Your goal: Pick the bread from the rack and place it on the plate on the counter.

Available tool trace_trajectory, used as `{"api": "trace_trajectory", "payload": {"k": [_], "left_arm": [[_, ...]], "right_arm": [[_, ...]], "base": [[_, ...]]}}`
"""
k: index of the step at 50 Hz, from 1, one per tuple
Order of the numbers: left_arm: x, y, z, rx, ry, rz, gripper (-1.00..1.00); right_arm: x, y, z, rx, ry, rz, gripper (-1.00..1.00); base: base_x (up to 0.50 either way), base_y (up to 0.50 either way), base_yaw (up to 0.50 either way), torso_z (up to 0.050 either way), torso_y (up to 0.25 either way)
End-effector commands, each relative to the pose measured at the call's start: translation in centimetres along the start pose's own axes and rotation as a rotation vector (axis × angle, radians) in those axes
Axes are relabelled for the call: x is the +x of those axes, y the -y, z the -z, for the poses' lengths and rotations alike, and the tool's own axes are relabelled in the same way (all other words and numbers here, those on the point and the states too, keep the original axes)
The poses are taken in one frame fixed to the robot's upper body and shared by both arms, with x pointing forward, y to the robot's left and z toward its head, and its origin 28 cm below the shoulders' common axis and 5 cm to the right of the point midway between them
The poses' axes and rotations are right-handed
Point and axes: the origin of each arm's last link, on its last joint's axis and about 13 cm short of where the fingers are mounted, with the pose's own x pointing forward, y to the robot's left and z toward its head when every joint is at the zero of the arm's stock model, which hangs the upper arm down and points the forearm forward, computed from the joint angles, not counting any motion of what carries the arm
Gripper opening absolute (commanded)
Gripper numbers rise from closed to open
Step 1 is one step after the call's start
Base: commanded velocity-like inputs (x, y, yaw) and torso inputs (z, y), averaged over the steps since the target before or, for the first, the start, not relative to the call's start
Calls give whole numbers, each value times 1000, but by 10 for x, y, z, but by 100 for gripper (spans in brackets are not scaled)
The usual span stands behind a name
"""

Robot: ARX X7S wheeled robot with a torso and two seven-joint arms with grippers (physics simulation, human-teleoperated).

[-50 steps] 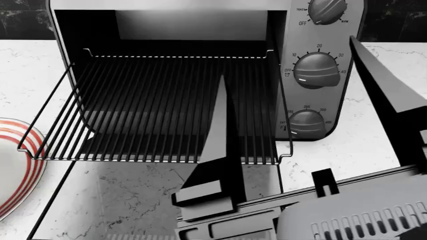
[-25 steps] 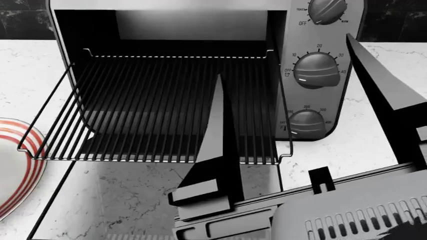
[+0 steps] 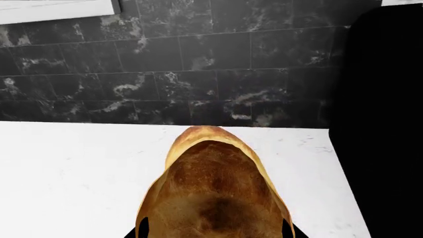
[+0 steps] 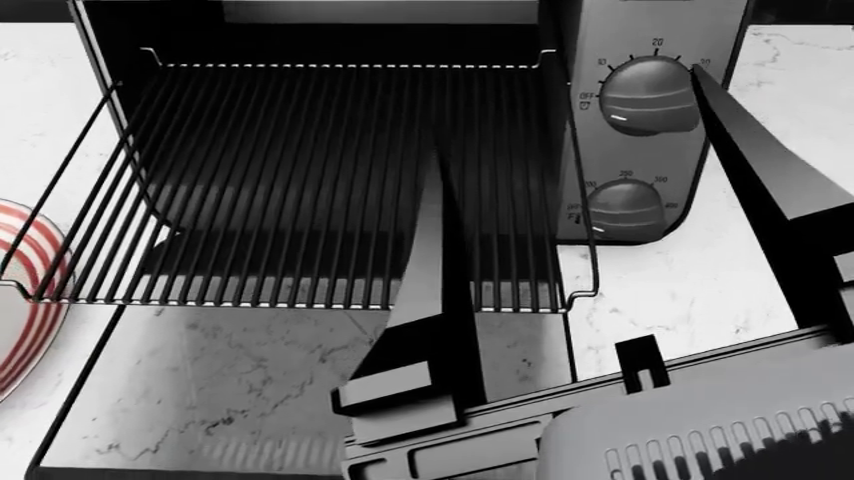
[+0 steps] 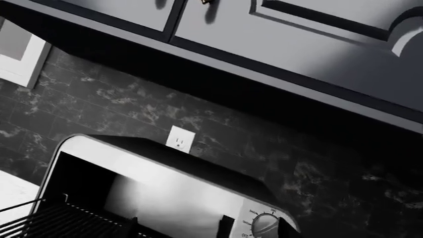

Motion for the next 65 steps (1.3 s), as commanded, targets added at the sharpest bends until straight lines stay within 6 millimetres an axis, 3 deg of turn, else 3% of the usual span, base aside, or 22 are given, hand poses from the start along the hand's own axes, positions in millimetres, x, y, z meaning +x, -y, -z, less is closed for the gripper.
{"api": "trace_trajectory", "payload": {"k": [1,19,28,41,55,65], "left_arm": [[1,-1,2,-12,-15,-18,-100],[15,-4,-4,-5,-101,-8,-100],[26,-4,5,-9,-157,-14,-100],[16,-1,2,-5,-192,-19,-100],[37,-1,25,1,-272,3,-100],[32,-3,34,-4,-306,18,-100]], "right_arm": [[0,0,-1,-2,3,-2,100],[1,-2,-7,-8,19,-16,100],[1,-2,-7,-6,25,-19,100],[1,-2,-6,-3,26,-17,100],[2,-2,-8,-5,29,-18,100],[2,-2,-8,-4,29,-21,100]], "base": [[-11,0,0,8,-186],[-1,0,0,2,-51],[0,0,0,0,0],[0,0,0,0,0],[0,0,0,0,0],[0,0,0,0,0]]}}
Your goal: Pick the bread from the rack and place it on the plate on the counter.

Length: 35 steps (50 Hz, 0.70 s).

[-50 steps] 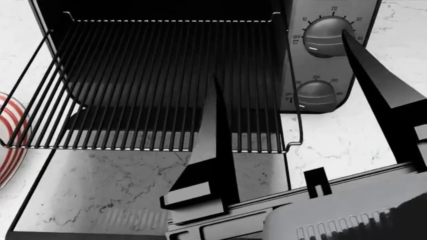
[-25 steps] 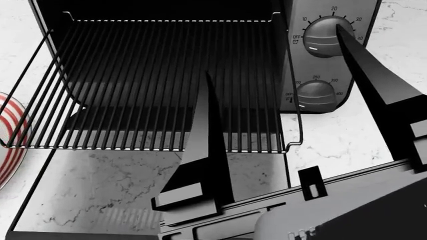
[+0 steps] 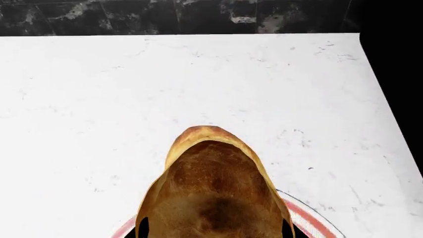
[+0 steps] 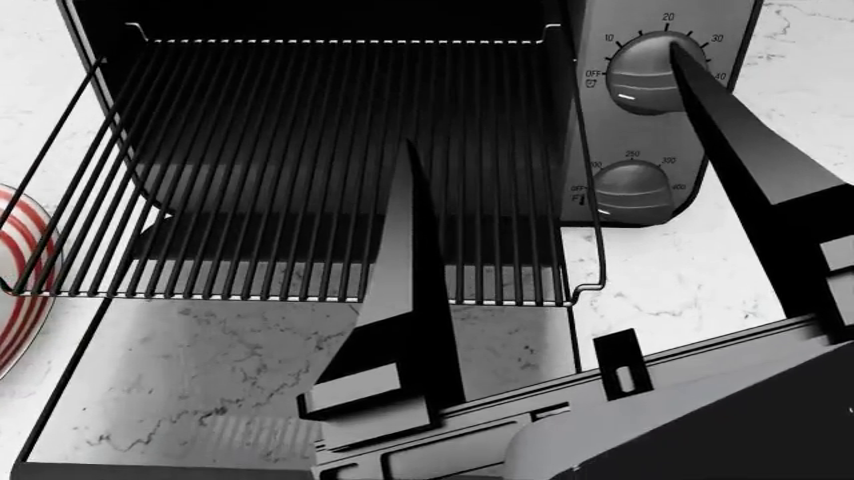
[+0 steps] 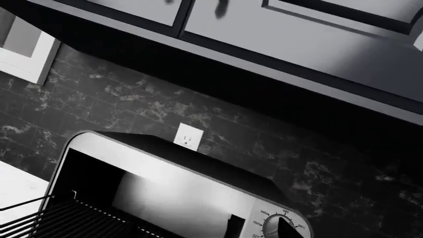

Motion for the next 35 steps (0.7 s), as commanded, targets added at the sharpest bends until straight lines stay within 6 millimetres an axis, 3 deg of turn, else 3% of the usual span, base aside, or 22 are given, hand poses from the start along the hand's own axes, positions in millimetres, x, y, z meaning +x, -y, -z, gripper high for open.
{"api": "trace_trajectory", "payload": {"k": [1,16,35], "left_arm": [[2,-2,10,-8,-36,4,-100],[2,-7,34,14,-111,-21,-100],[7,-2,36,33,-131,-14,-100]], "right_arm": [[0,0,0,1,-1,-2,100],[1,-1,-2,0,6,-5,100],[0,0,0,2,6,-3,100]], "base": [[0,0,0,0,0],[0,0,0,0,1],[0,0,0,0,0]]}}
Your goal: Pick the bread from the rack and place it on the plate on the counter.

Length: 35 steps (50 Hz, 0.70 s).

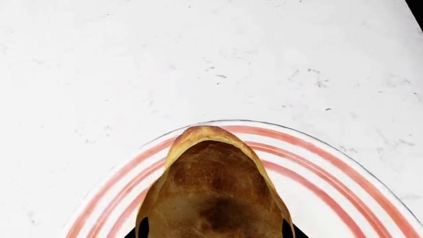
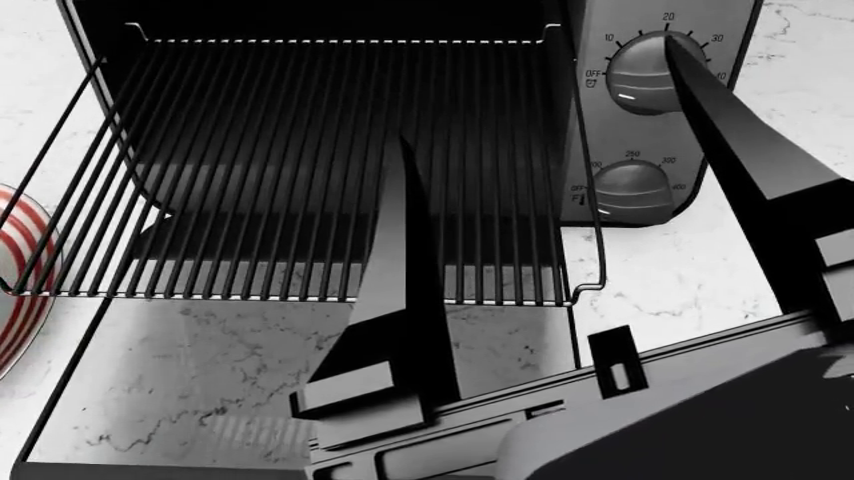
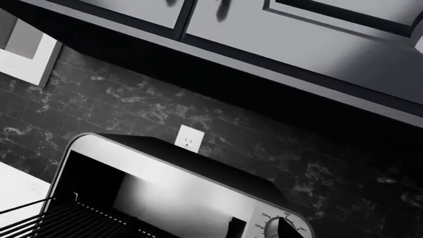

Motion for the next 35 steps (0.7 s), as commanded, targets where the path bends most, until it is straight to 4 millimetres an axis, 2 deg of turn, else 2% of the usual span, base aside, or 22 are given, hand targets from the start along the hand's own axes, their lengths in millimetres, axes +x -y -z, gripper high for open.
{"api": "trace_trajectory", "payload": {"k": [1,10,26,27,35], "left_arm": [[3,1,4,3,-18,-12,-100],[6,1,8,4,-35,-10,-100],[-2,-2,17,11,-46,-23,-100],[-3,-2,16,16,-45,-29,100],[-10,-2,15,36,-28,-25,100]], "right_arm": [[-1,0,1,2,0,1,100],[-1,0,1,2,1,-1,100],[0,0,0,3,5,-1,100],[0,0,0,3,5,-1,100],[0,-1,0,5,7,-5,100]], "base": [[0,0,0,0,0],[0,0,0,0,0],[0,0,0,0,1],[0,0,0,0,0],[0,0,0,0,0]]}}
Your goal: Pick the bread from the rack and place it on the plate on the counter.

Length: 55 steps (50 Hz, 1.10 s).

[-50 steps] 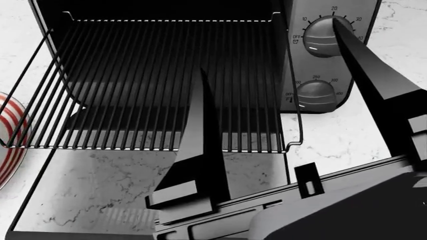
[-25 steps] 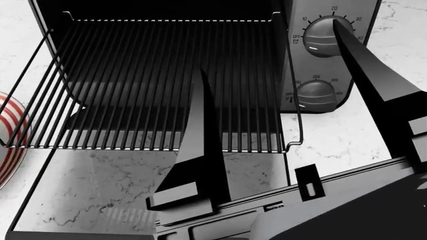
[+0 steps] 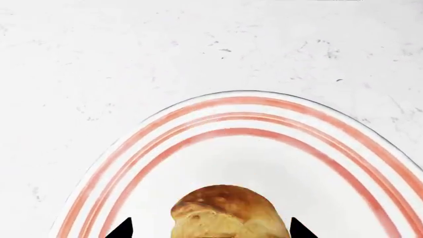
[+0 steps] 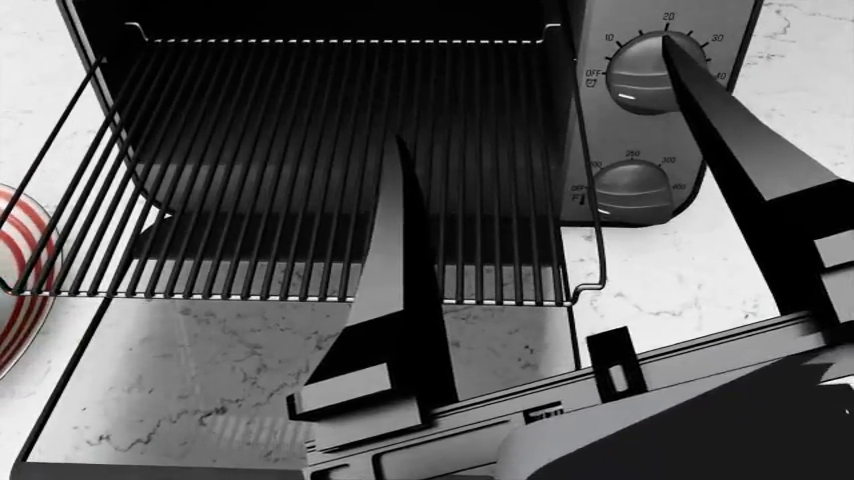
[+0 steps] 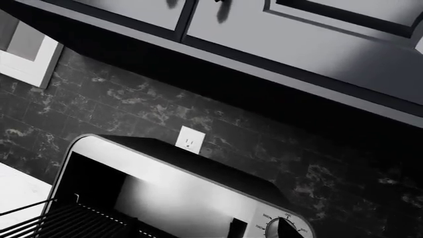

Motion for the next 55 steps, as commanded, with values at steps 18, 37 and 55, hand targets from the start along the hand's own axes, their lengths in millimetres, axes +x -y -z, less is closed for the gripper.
{"api": "trace_trajectory", "payload": {"k": [18,37,55], "left_arm": [[-63,-6,-18,34,178,29,100],[-93,-8,-15,52,255,44,100],[-131,-9,-18,102,343,27,100]], "right_arm": [[-1,-1,1,6,3,-4,100],[2,-2,-3,3,15,-12,100],[2,-2,-3,4,22,-9,100]], "base": [[0,0,0,0,0],[0,0,0,0,0],[0,0,0,0,0]]}}
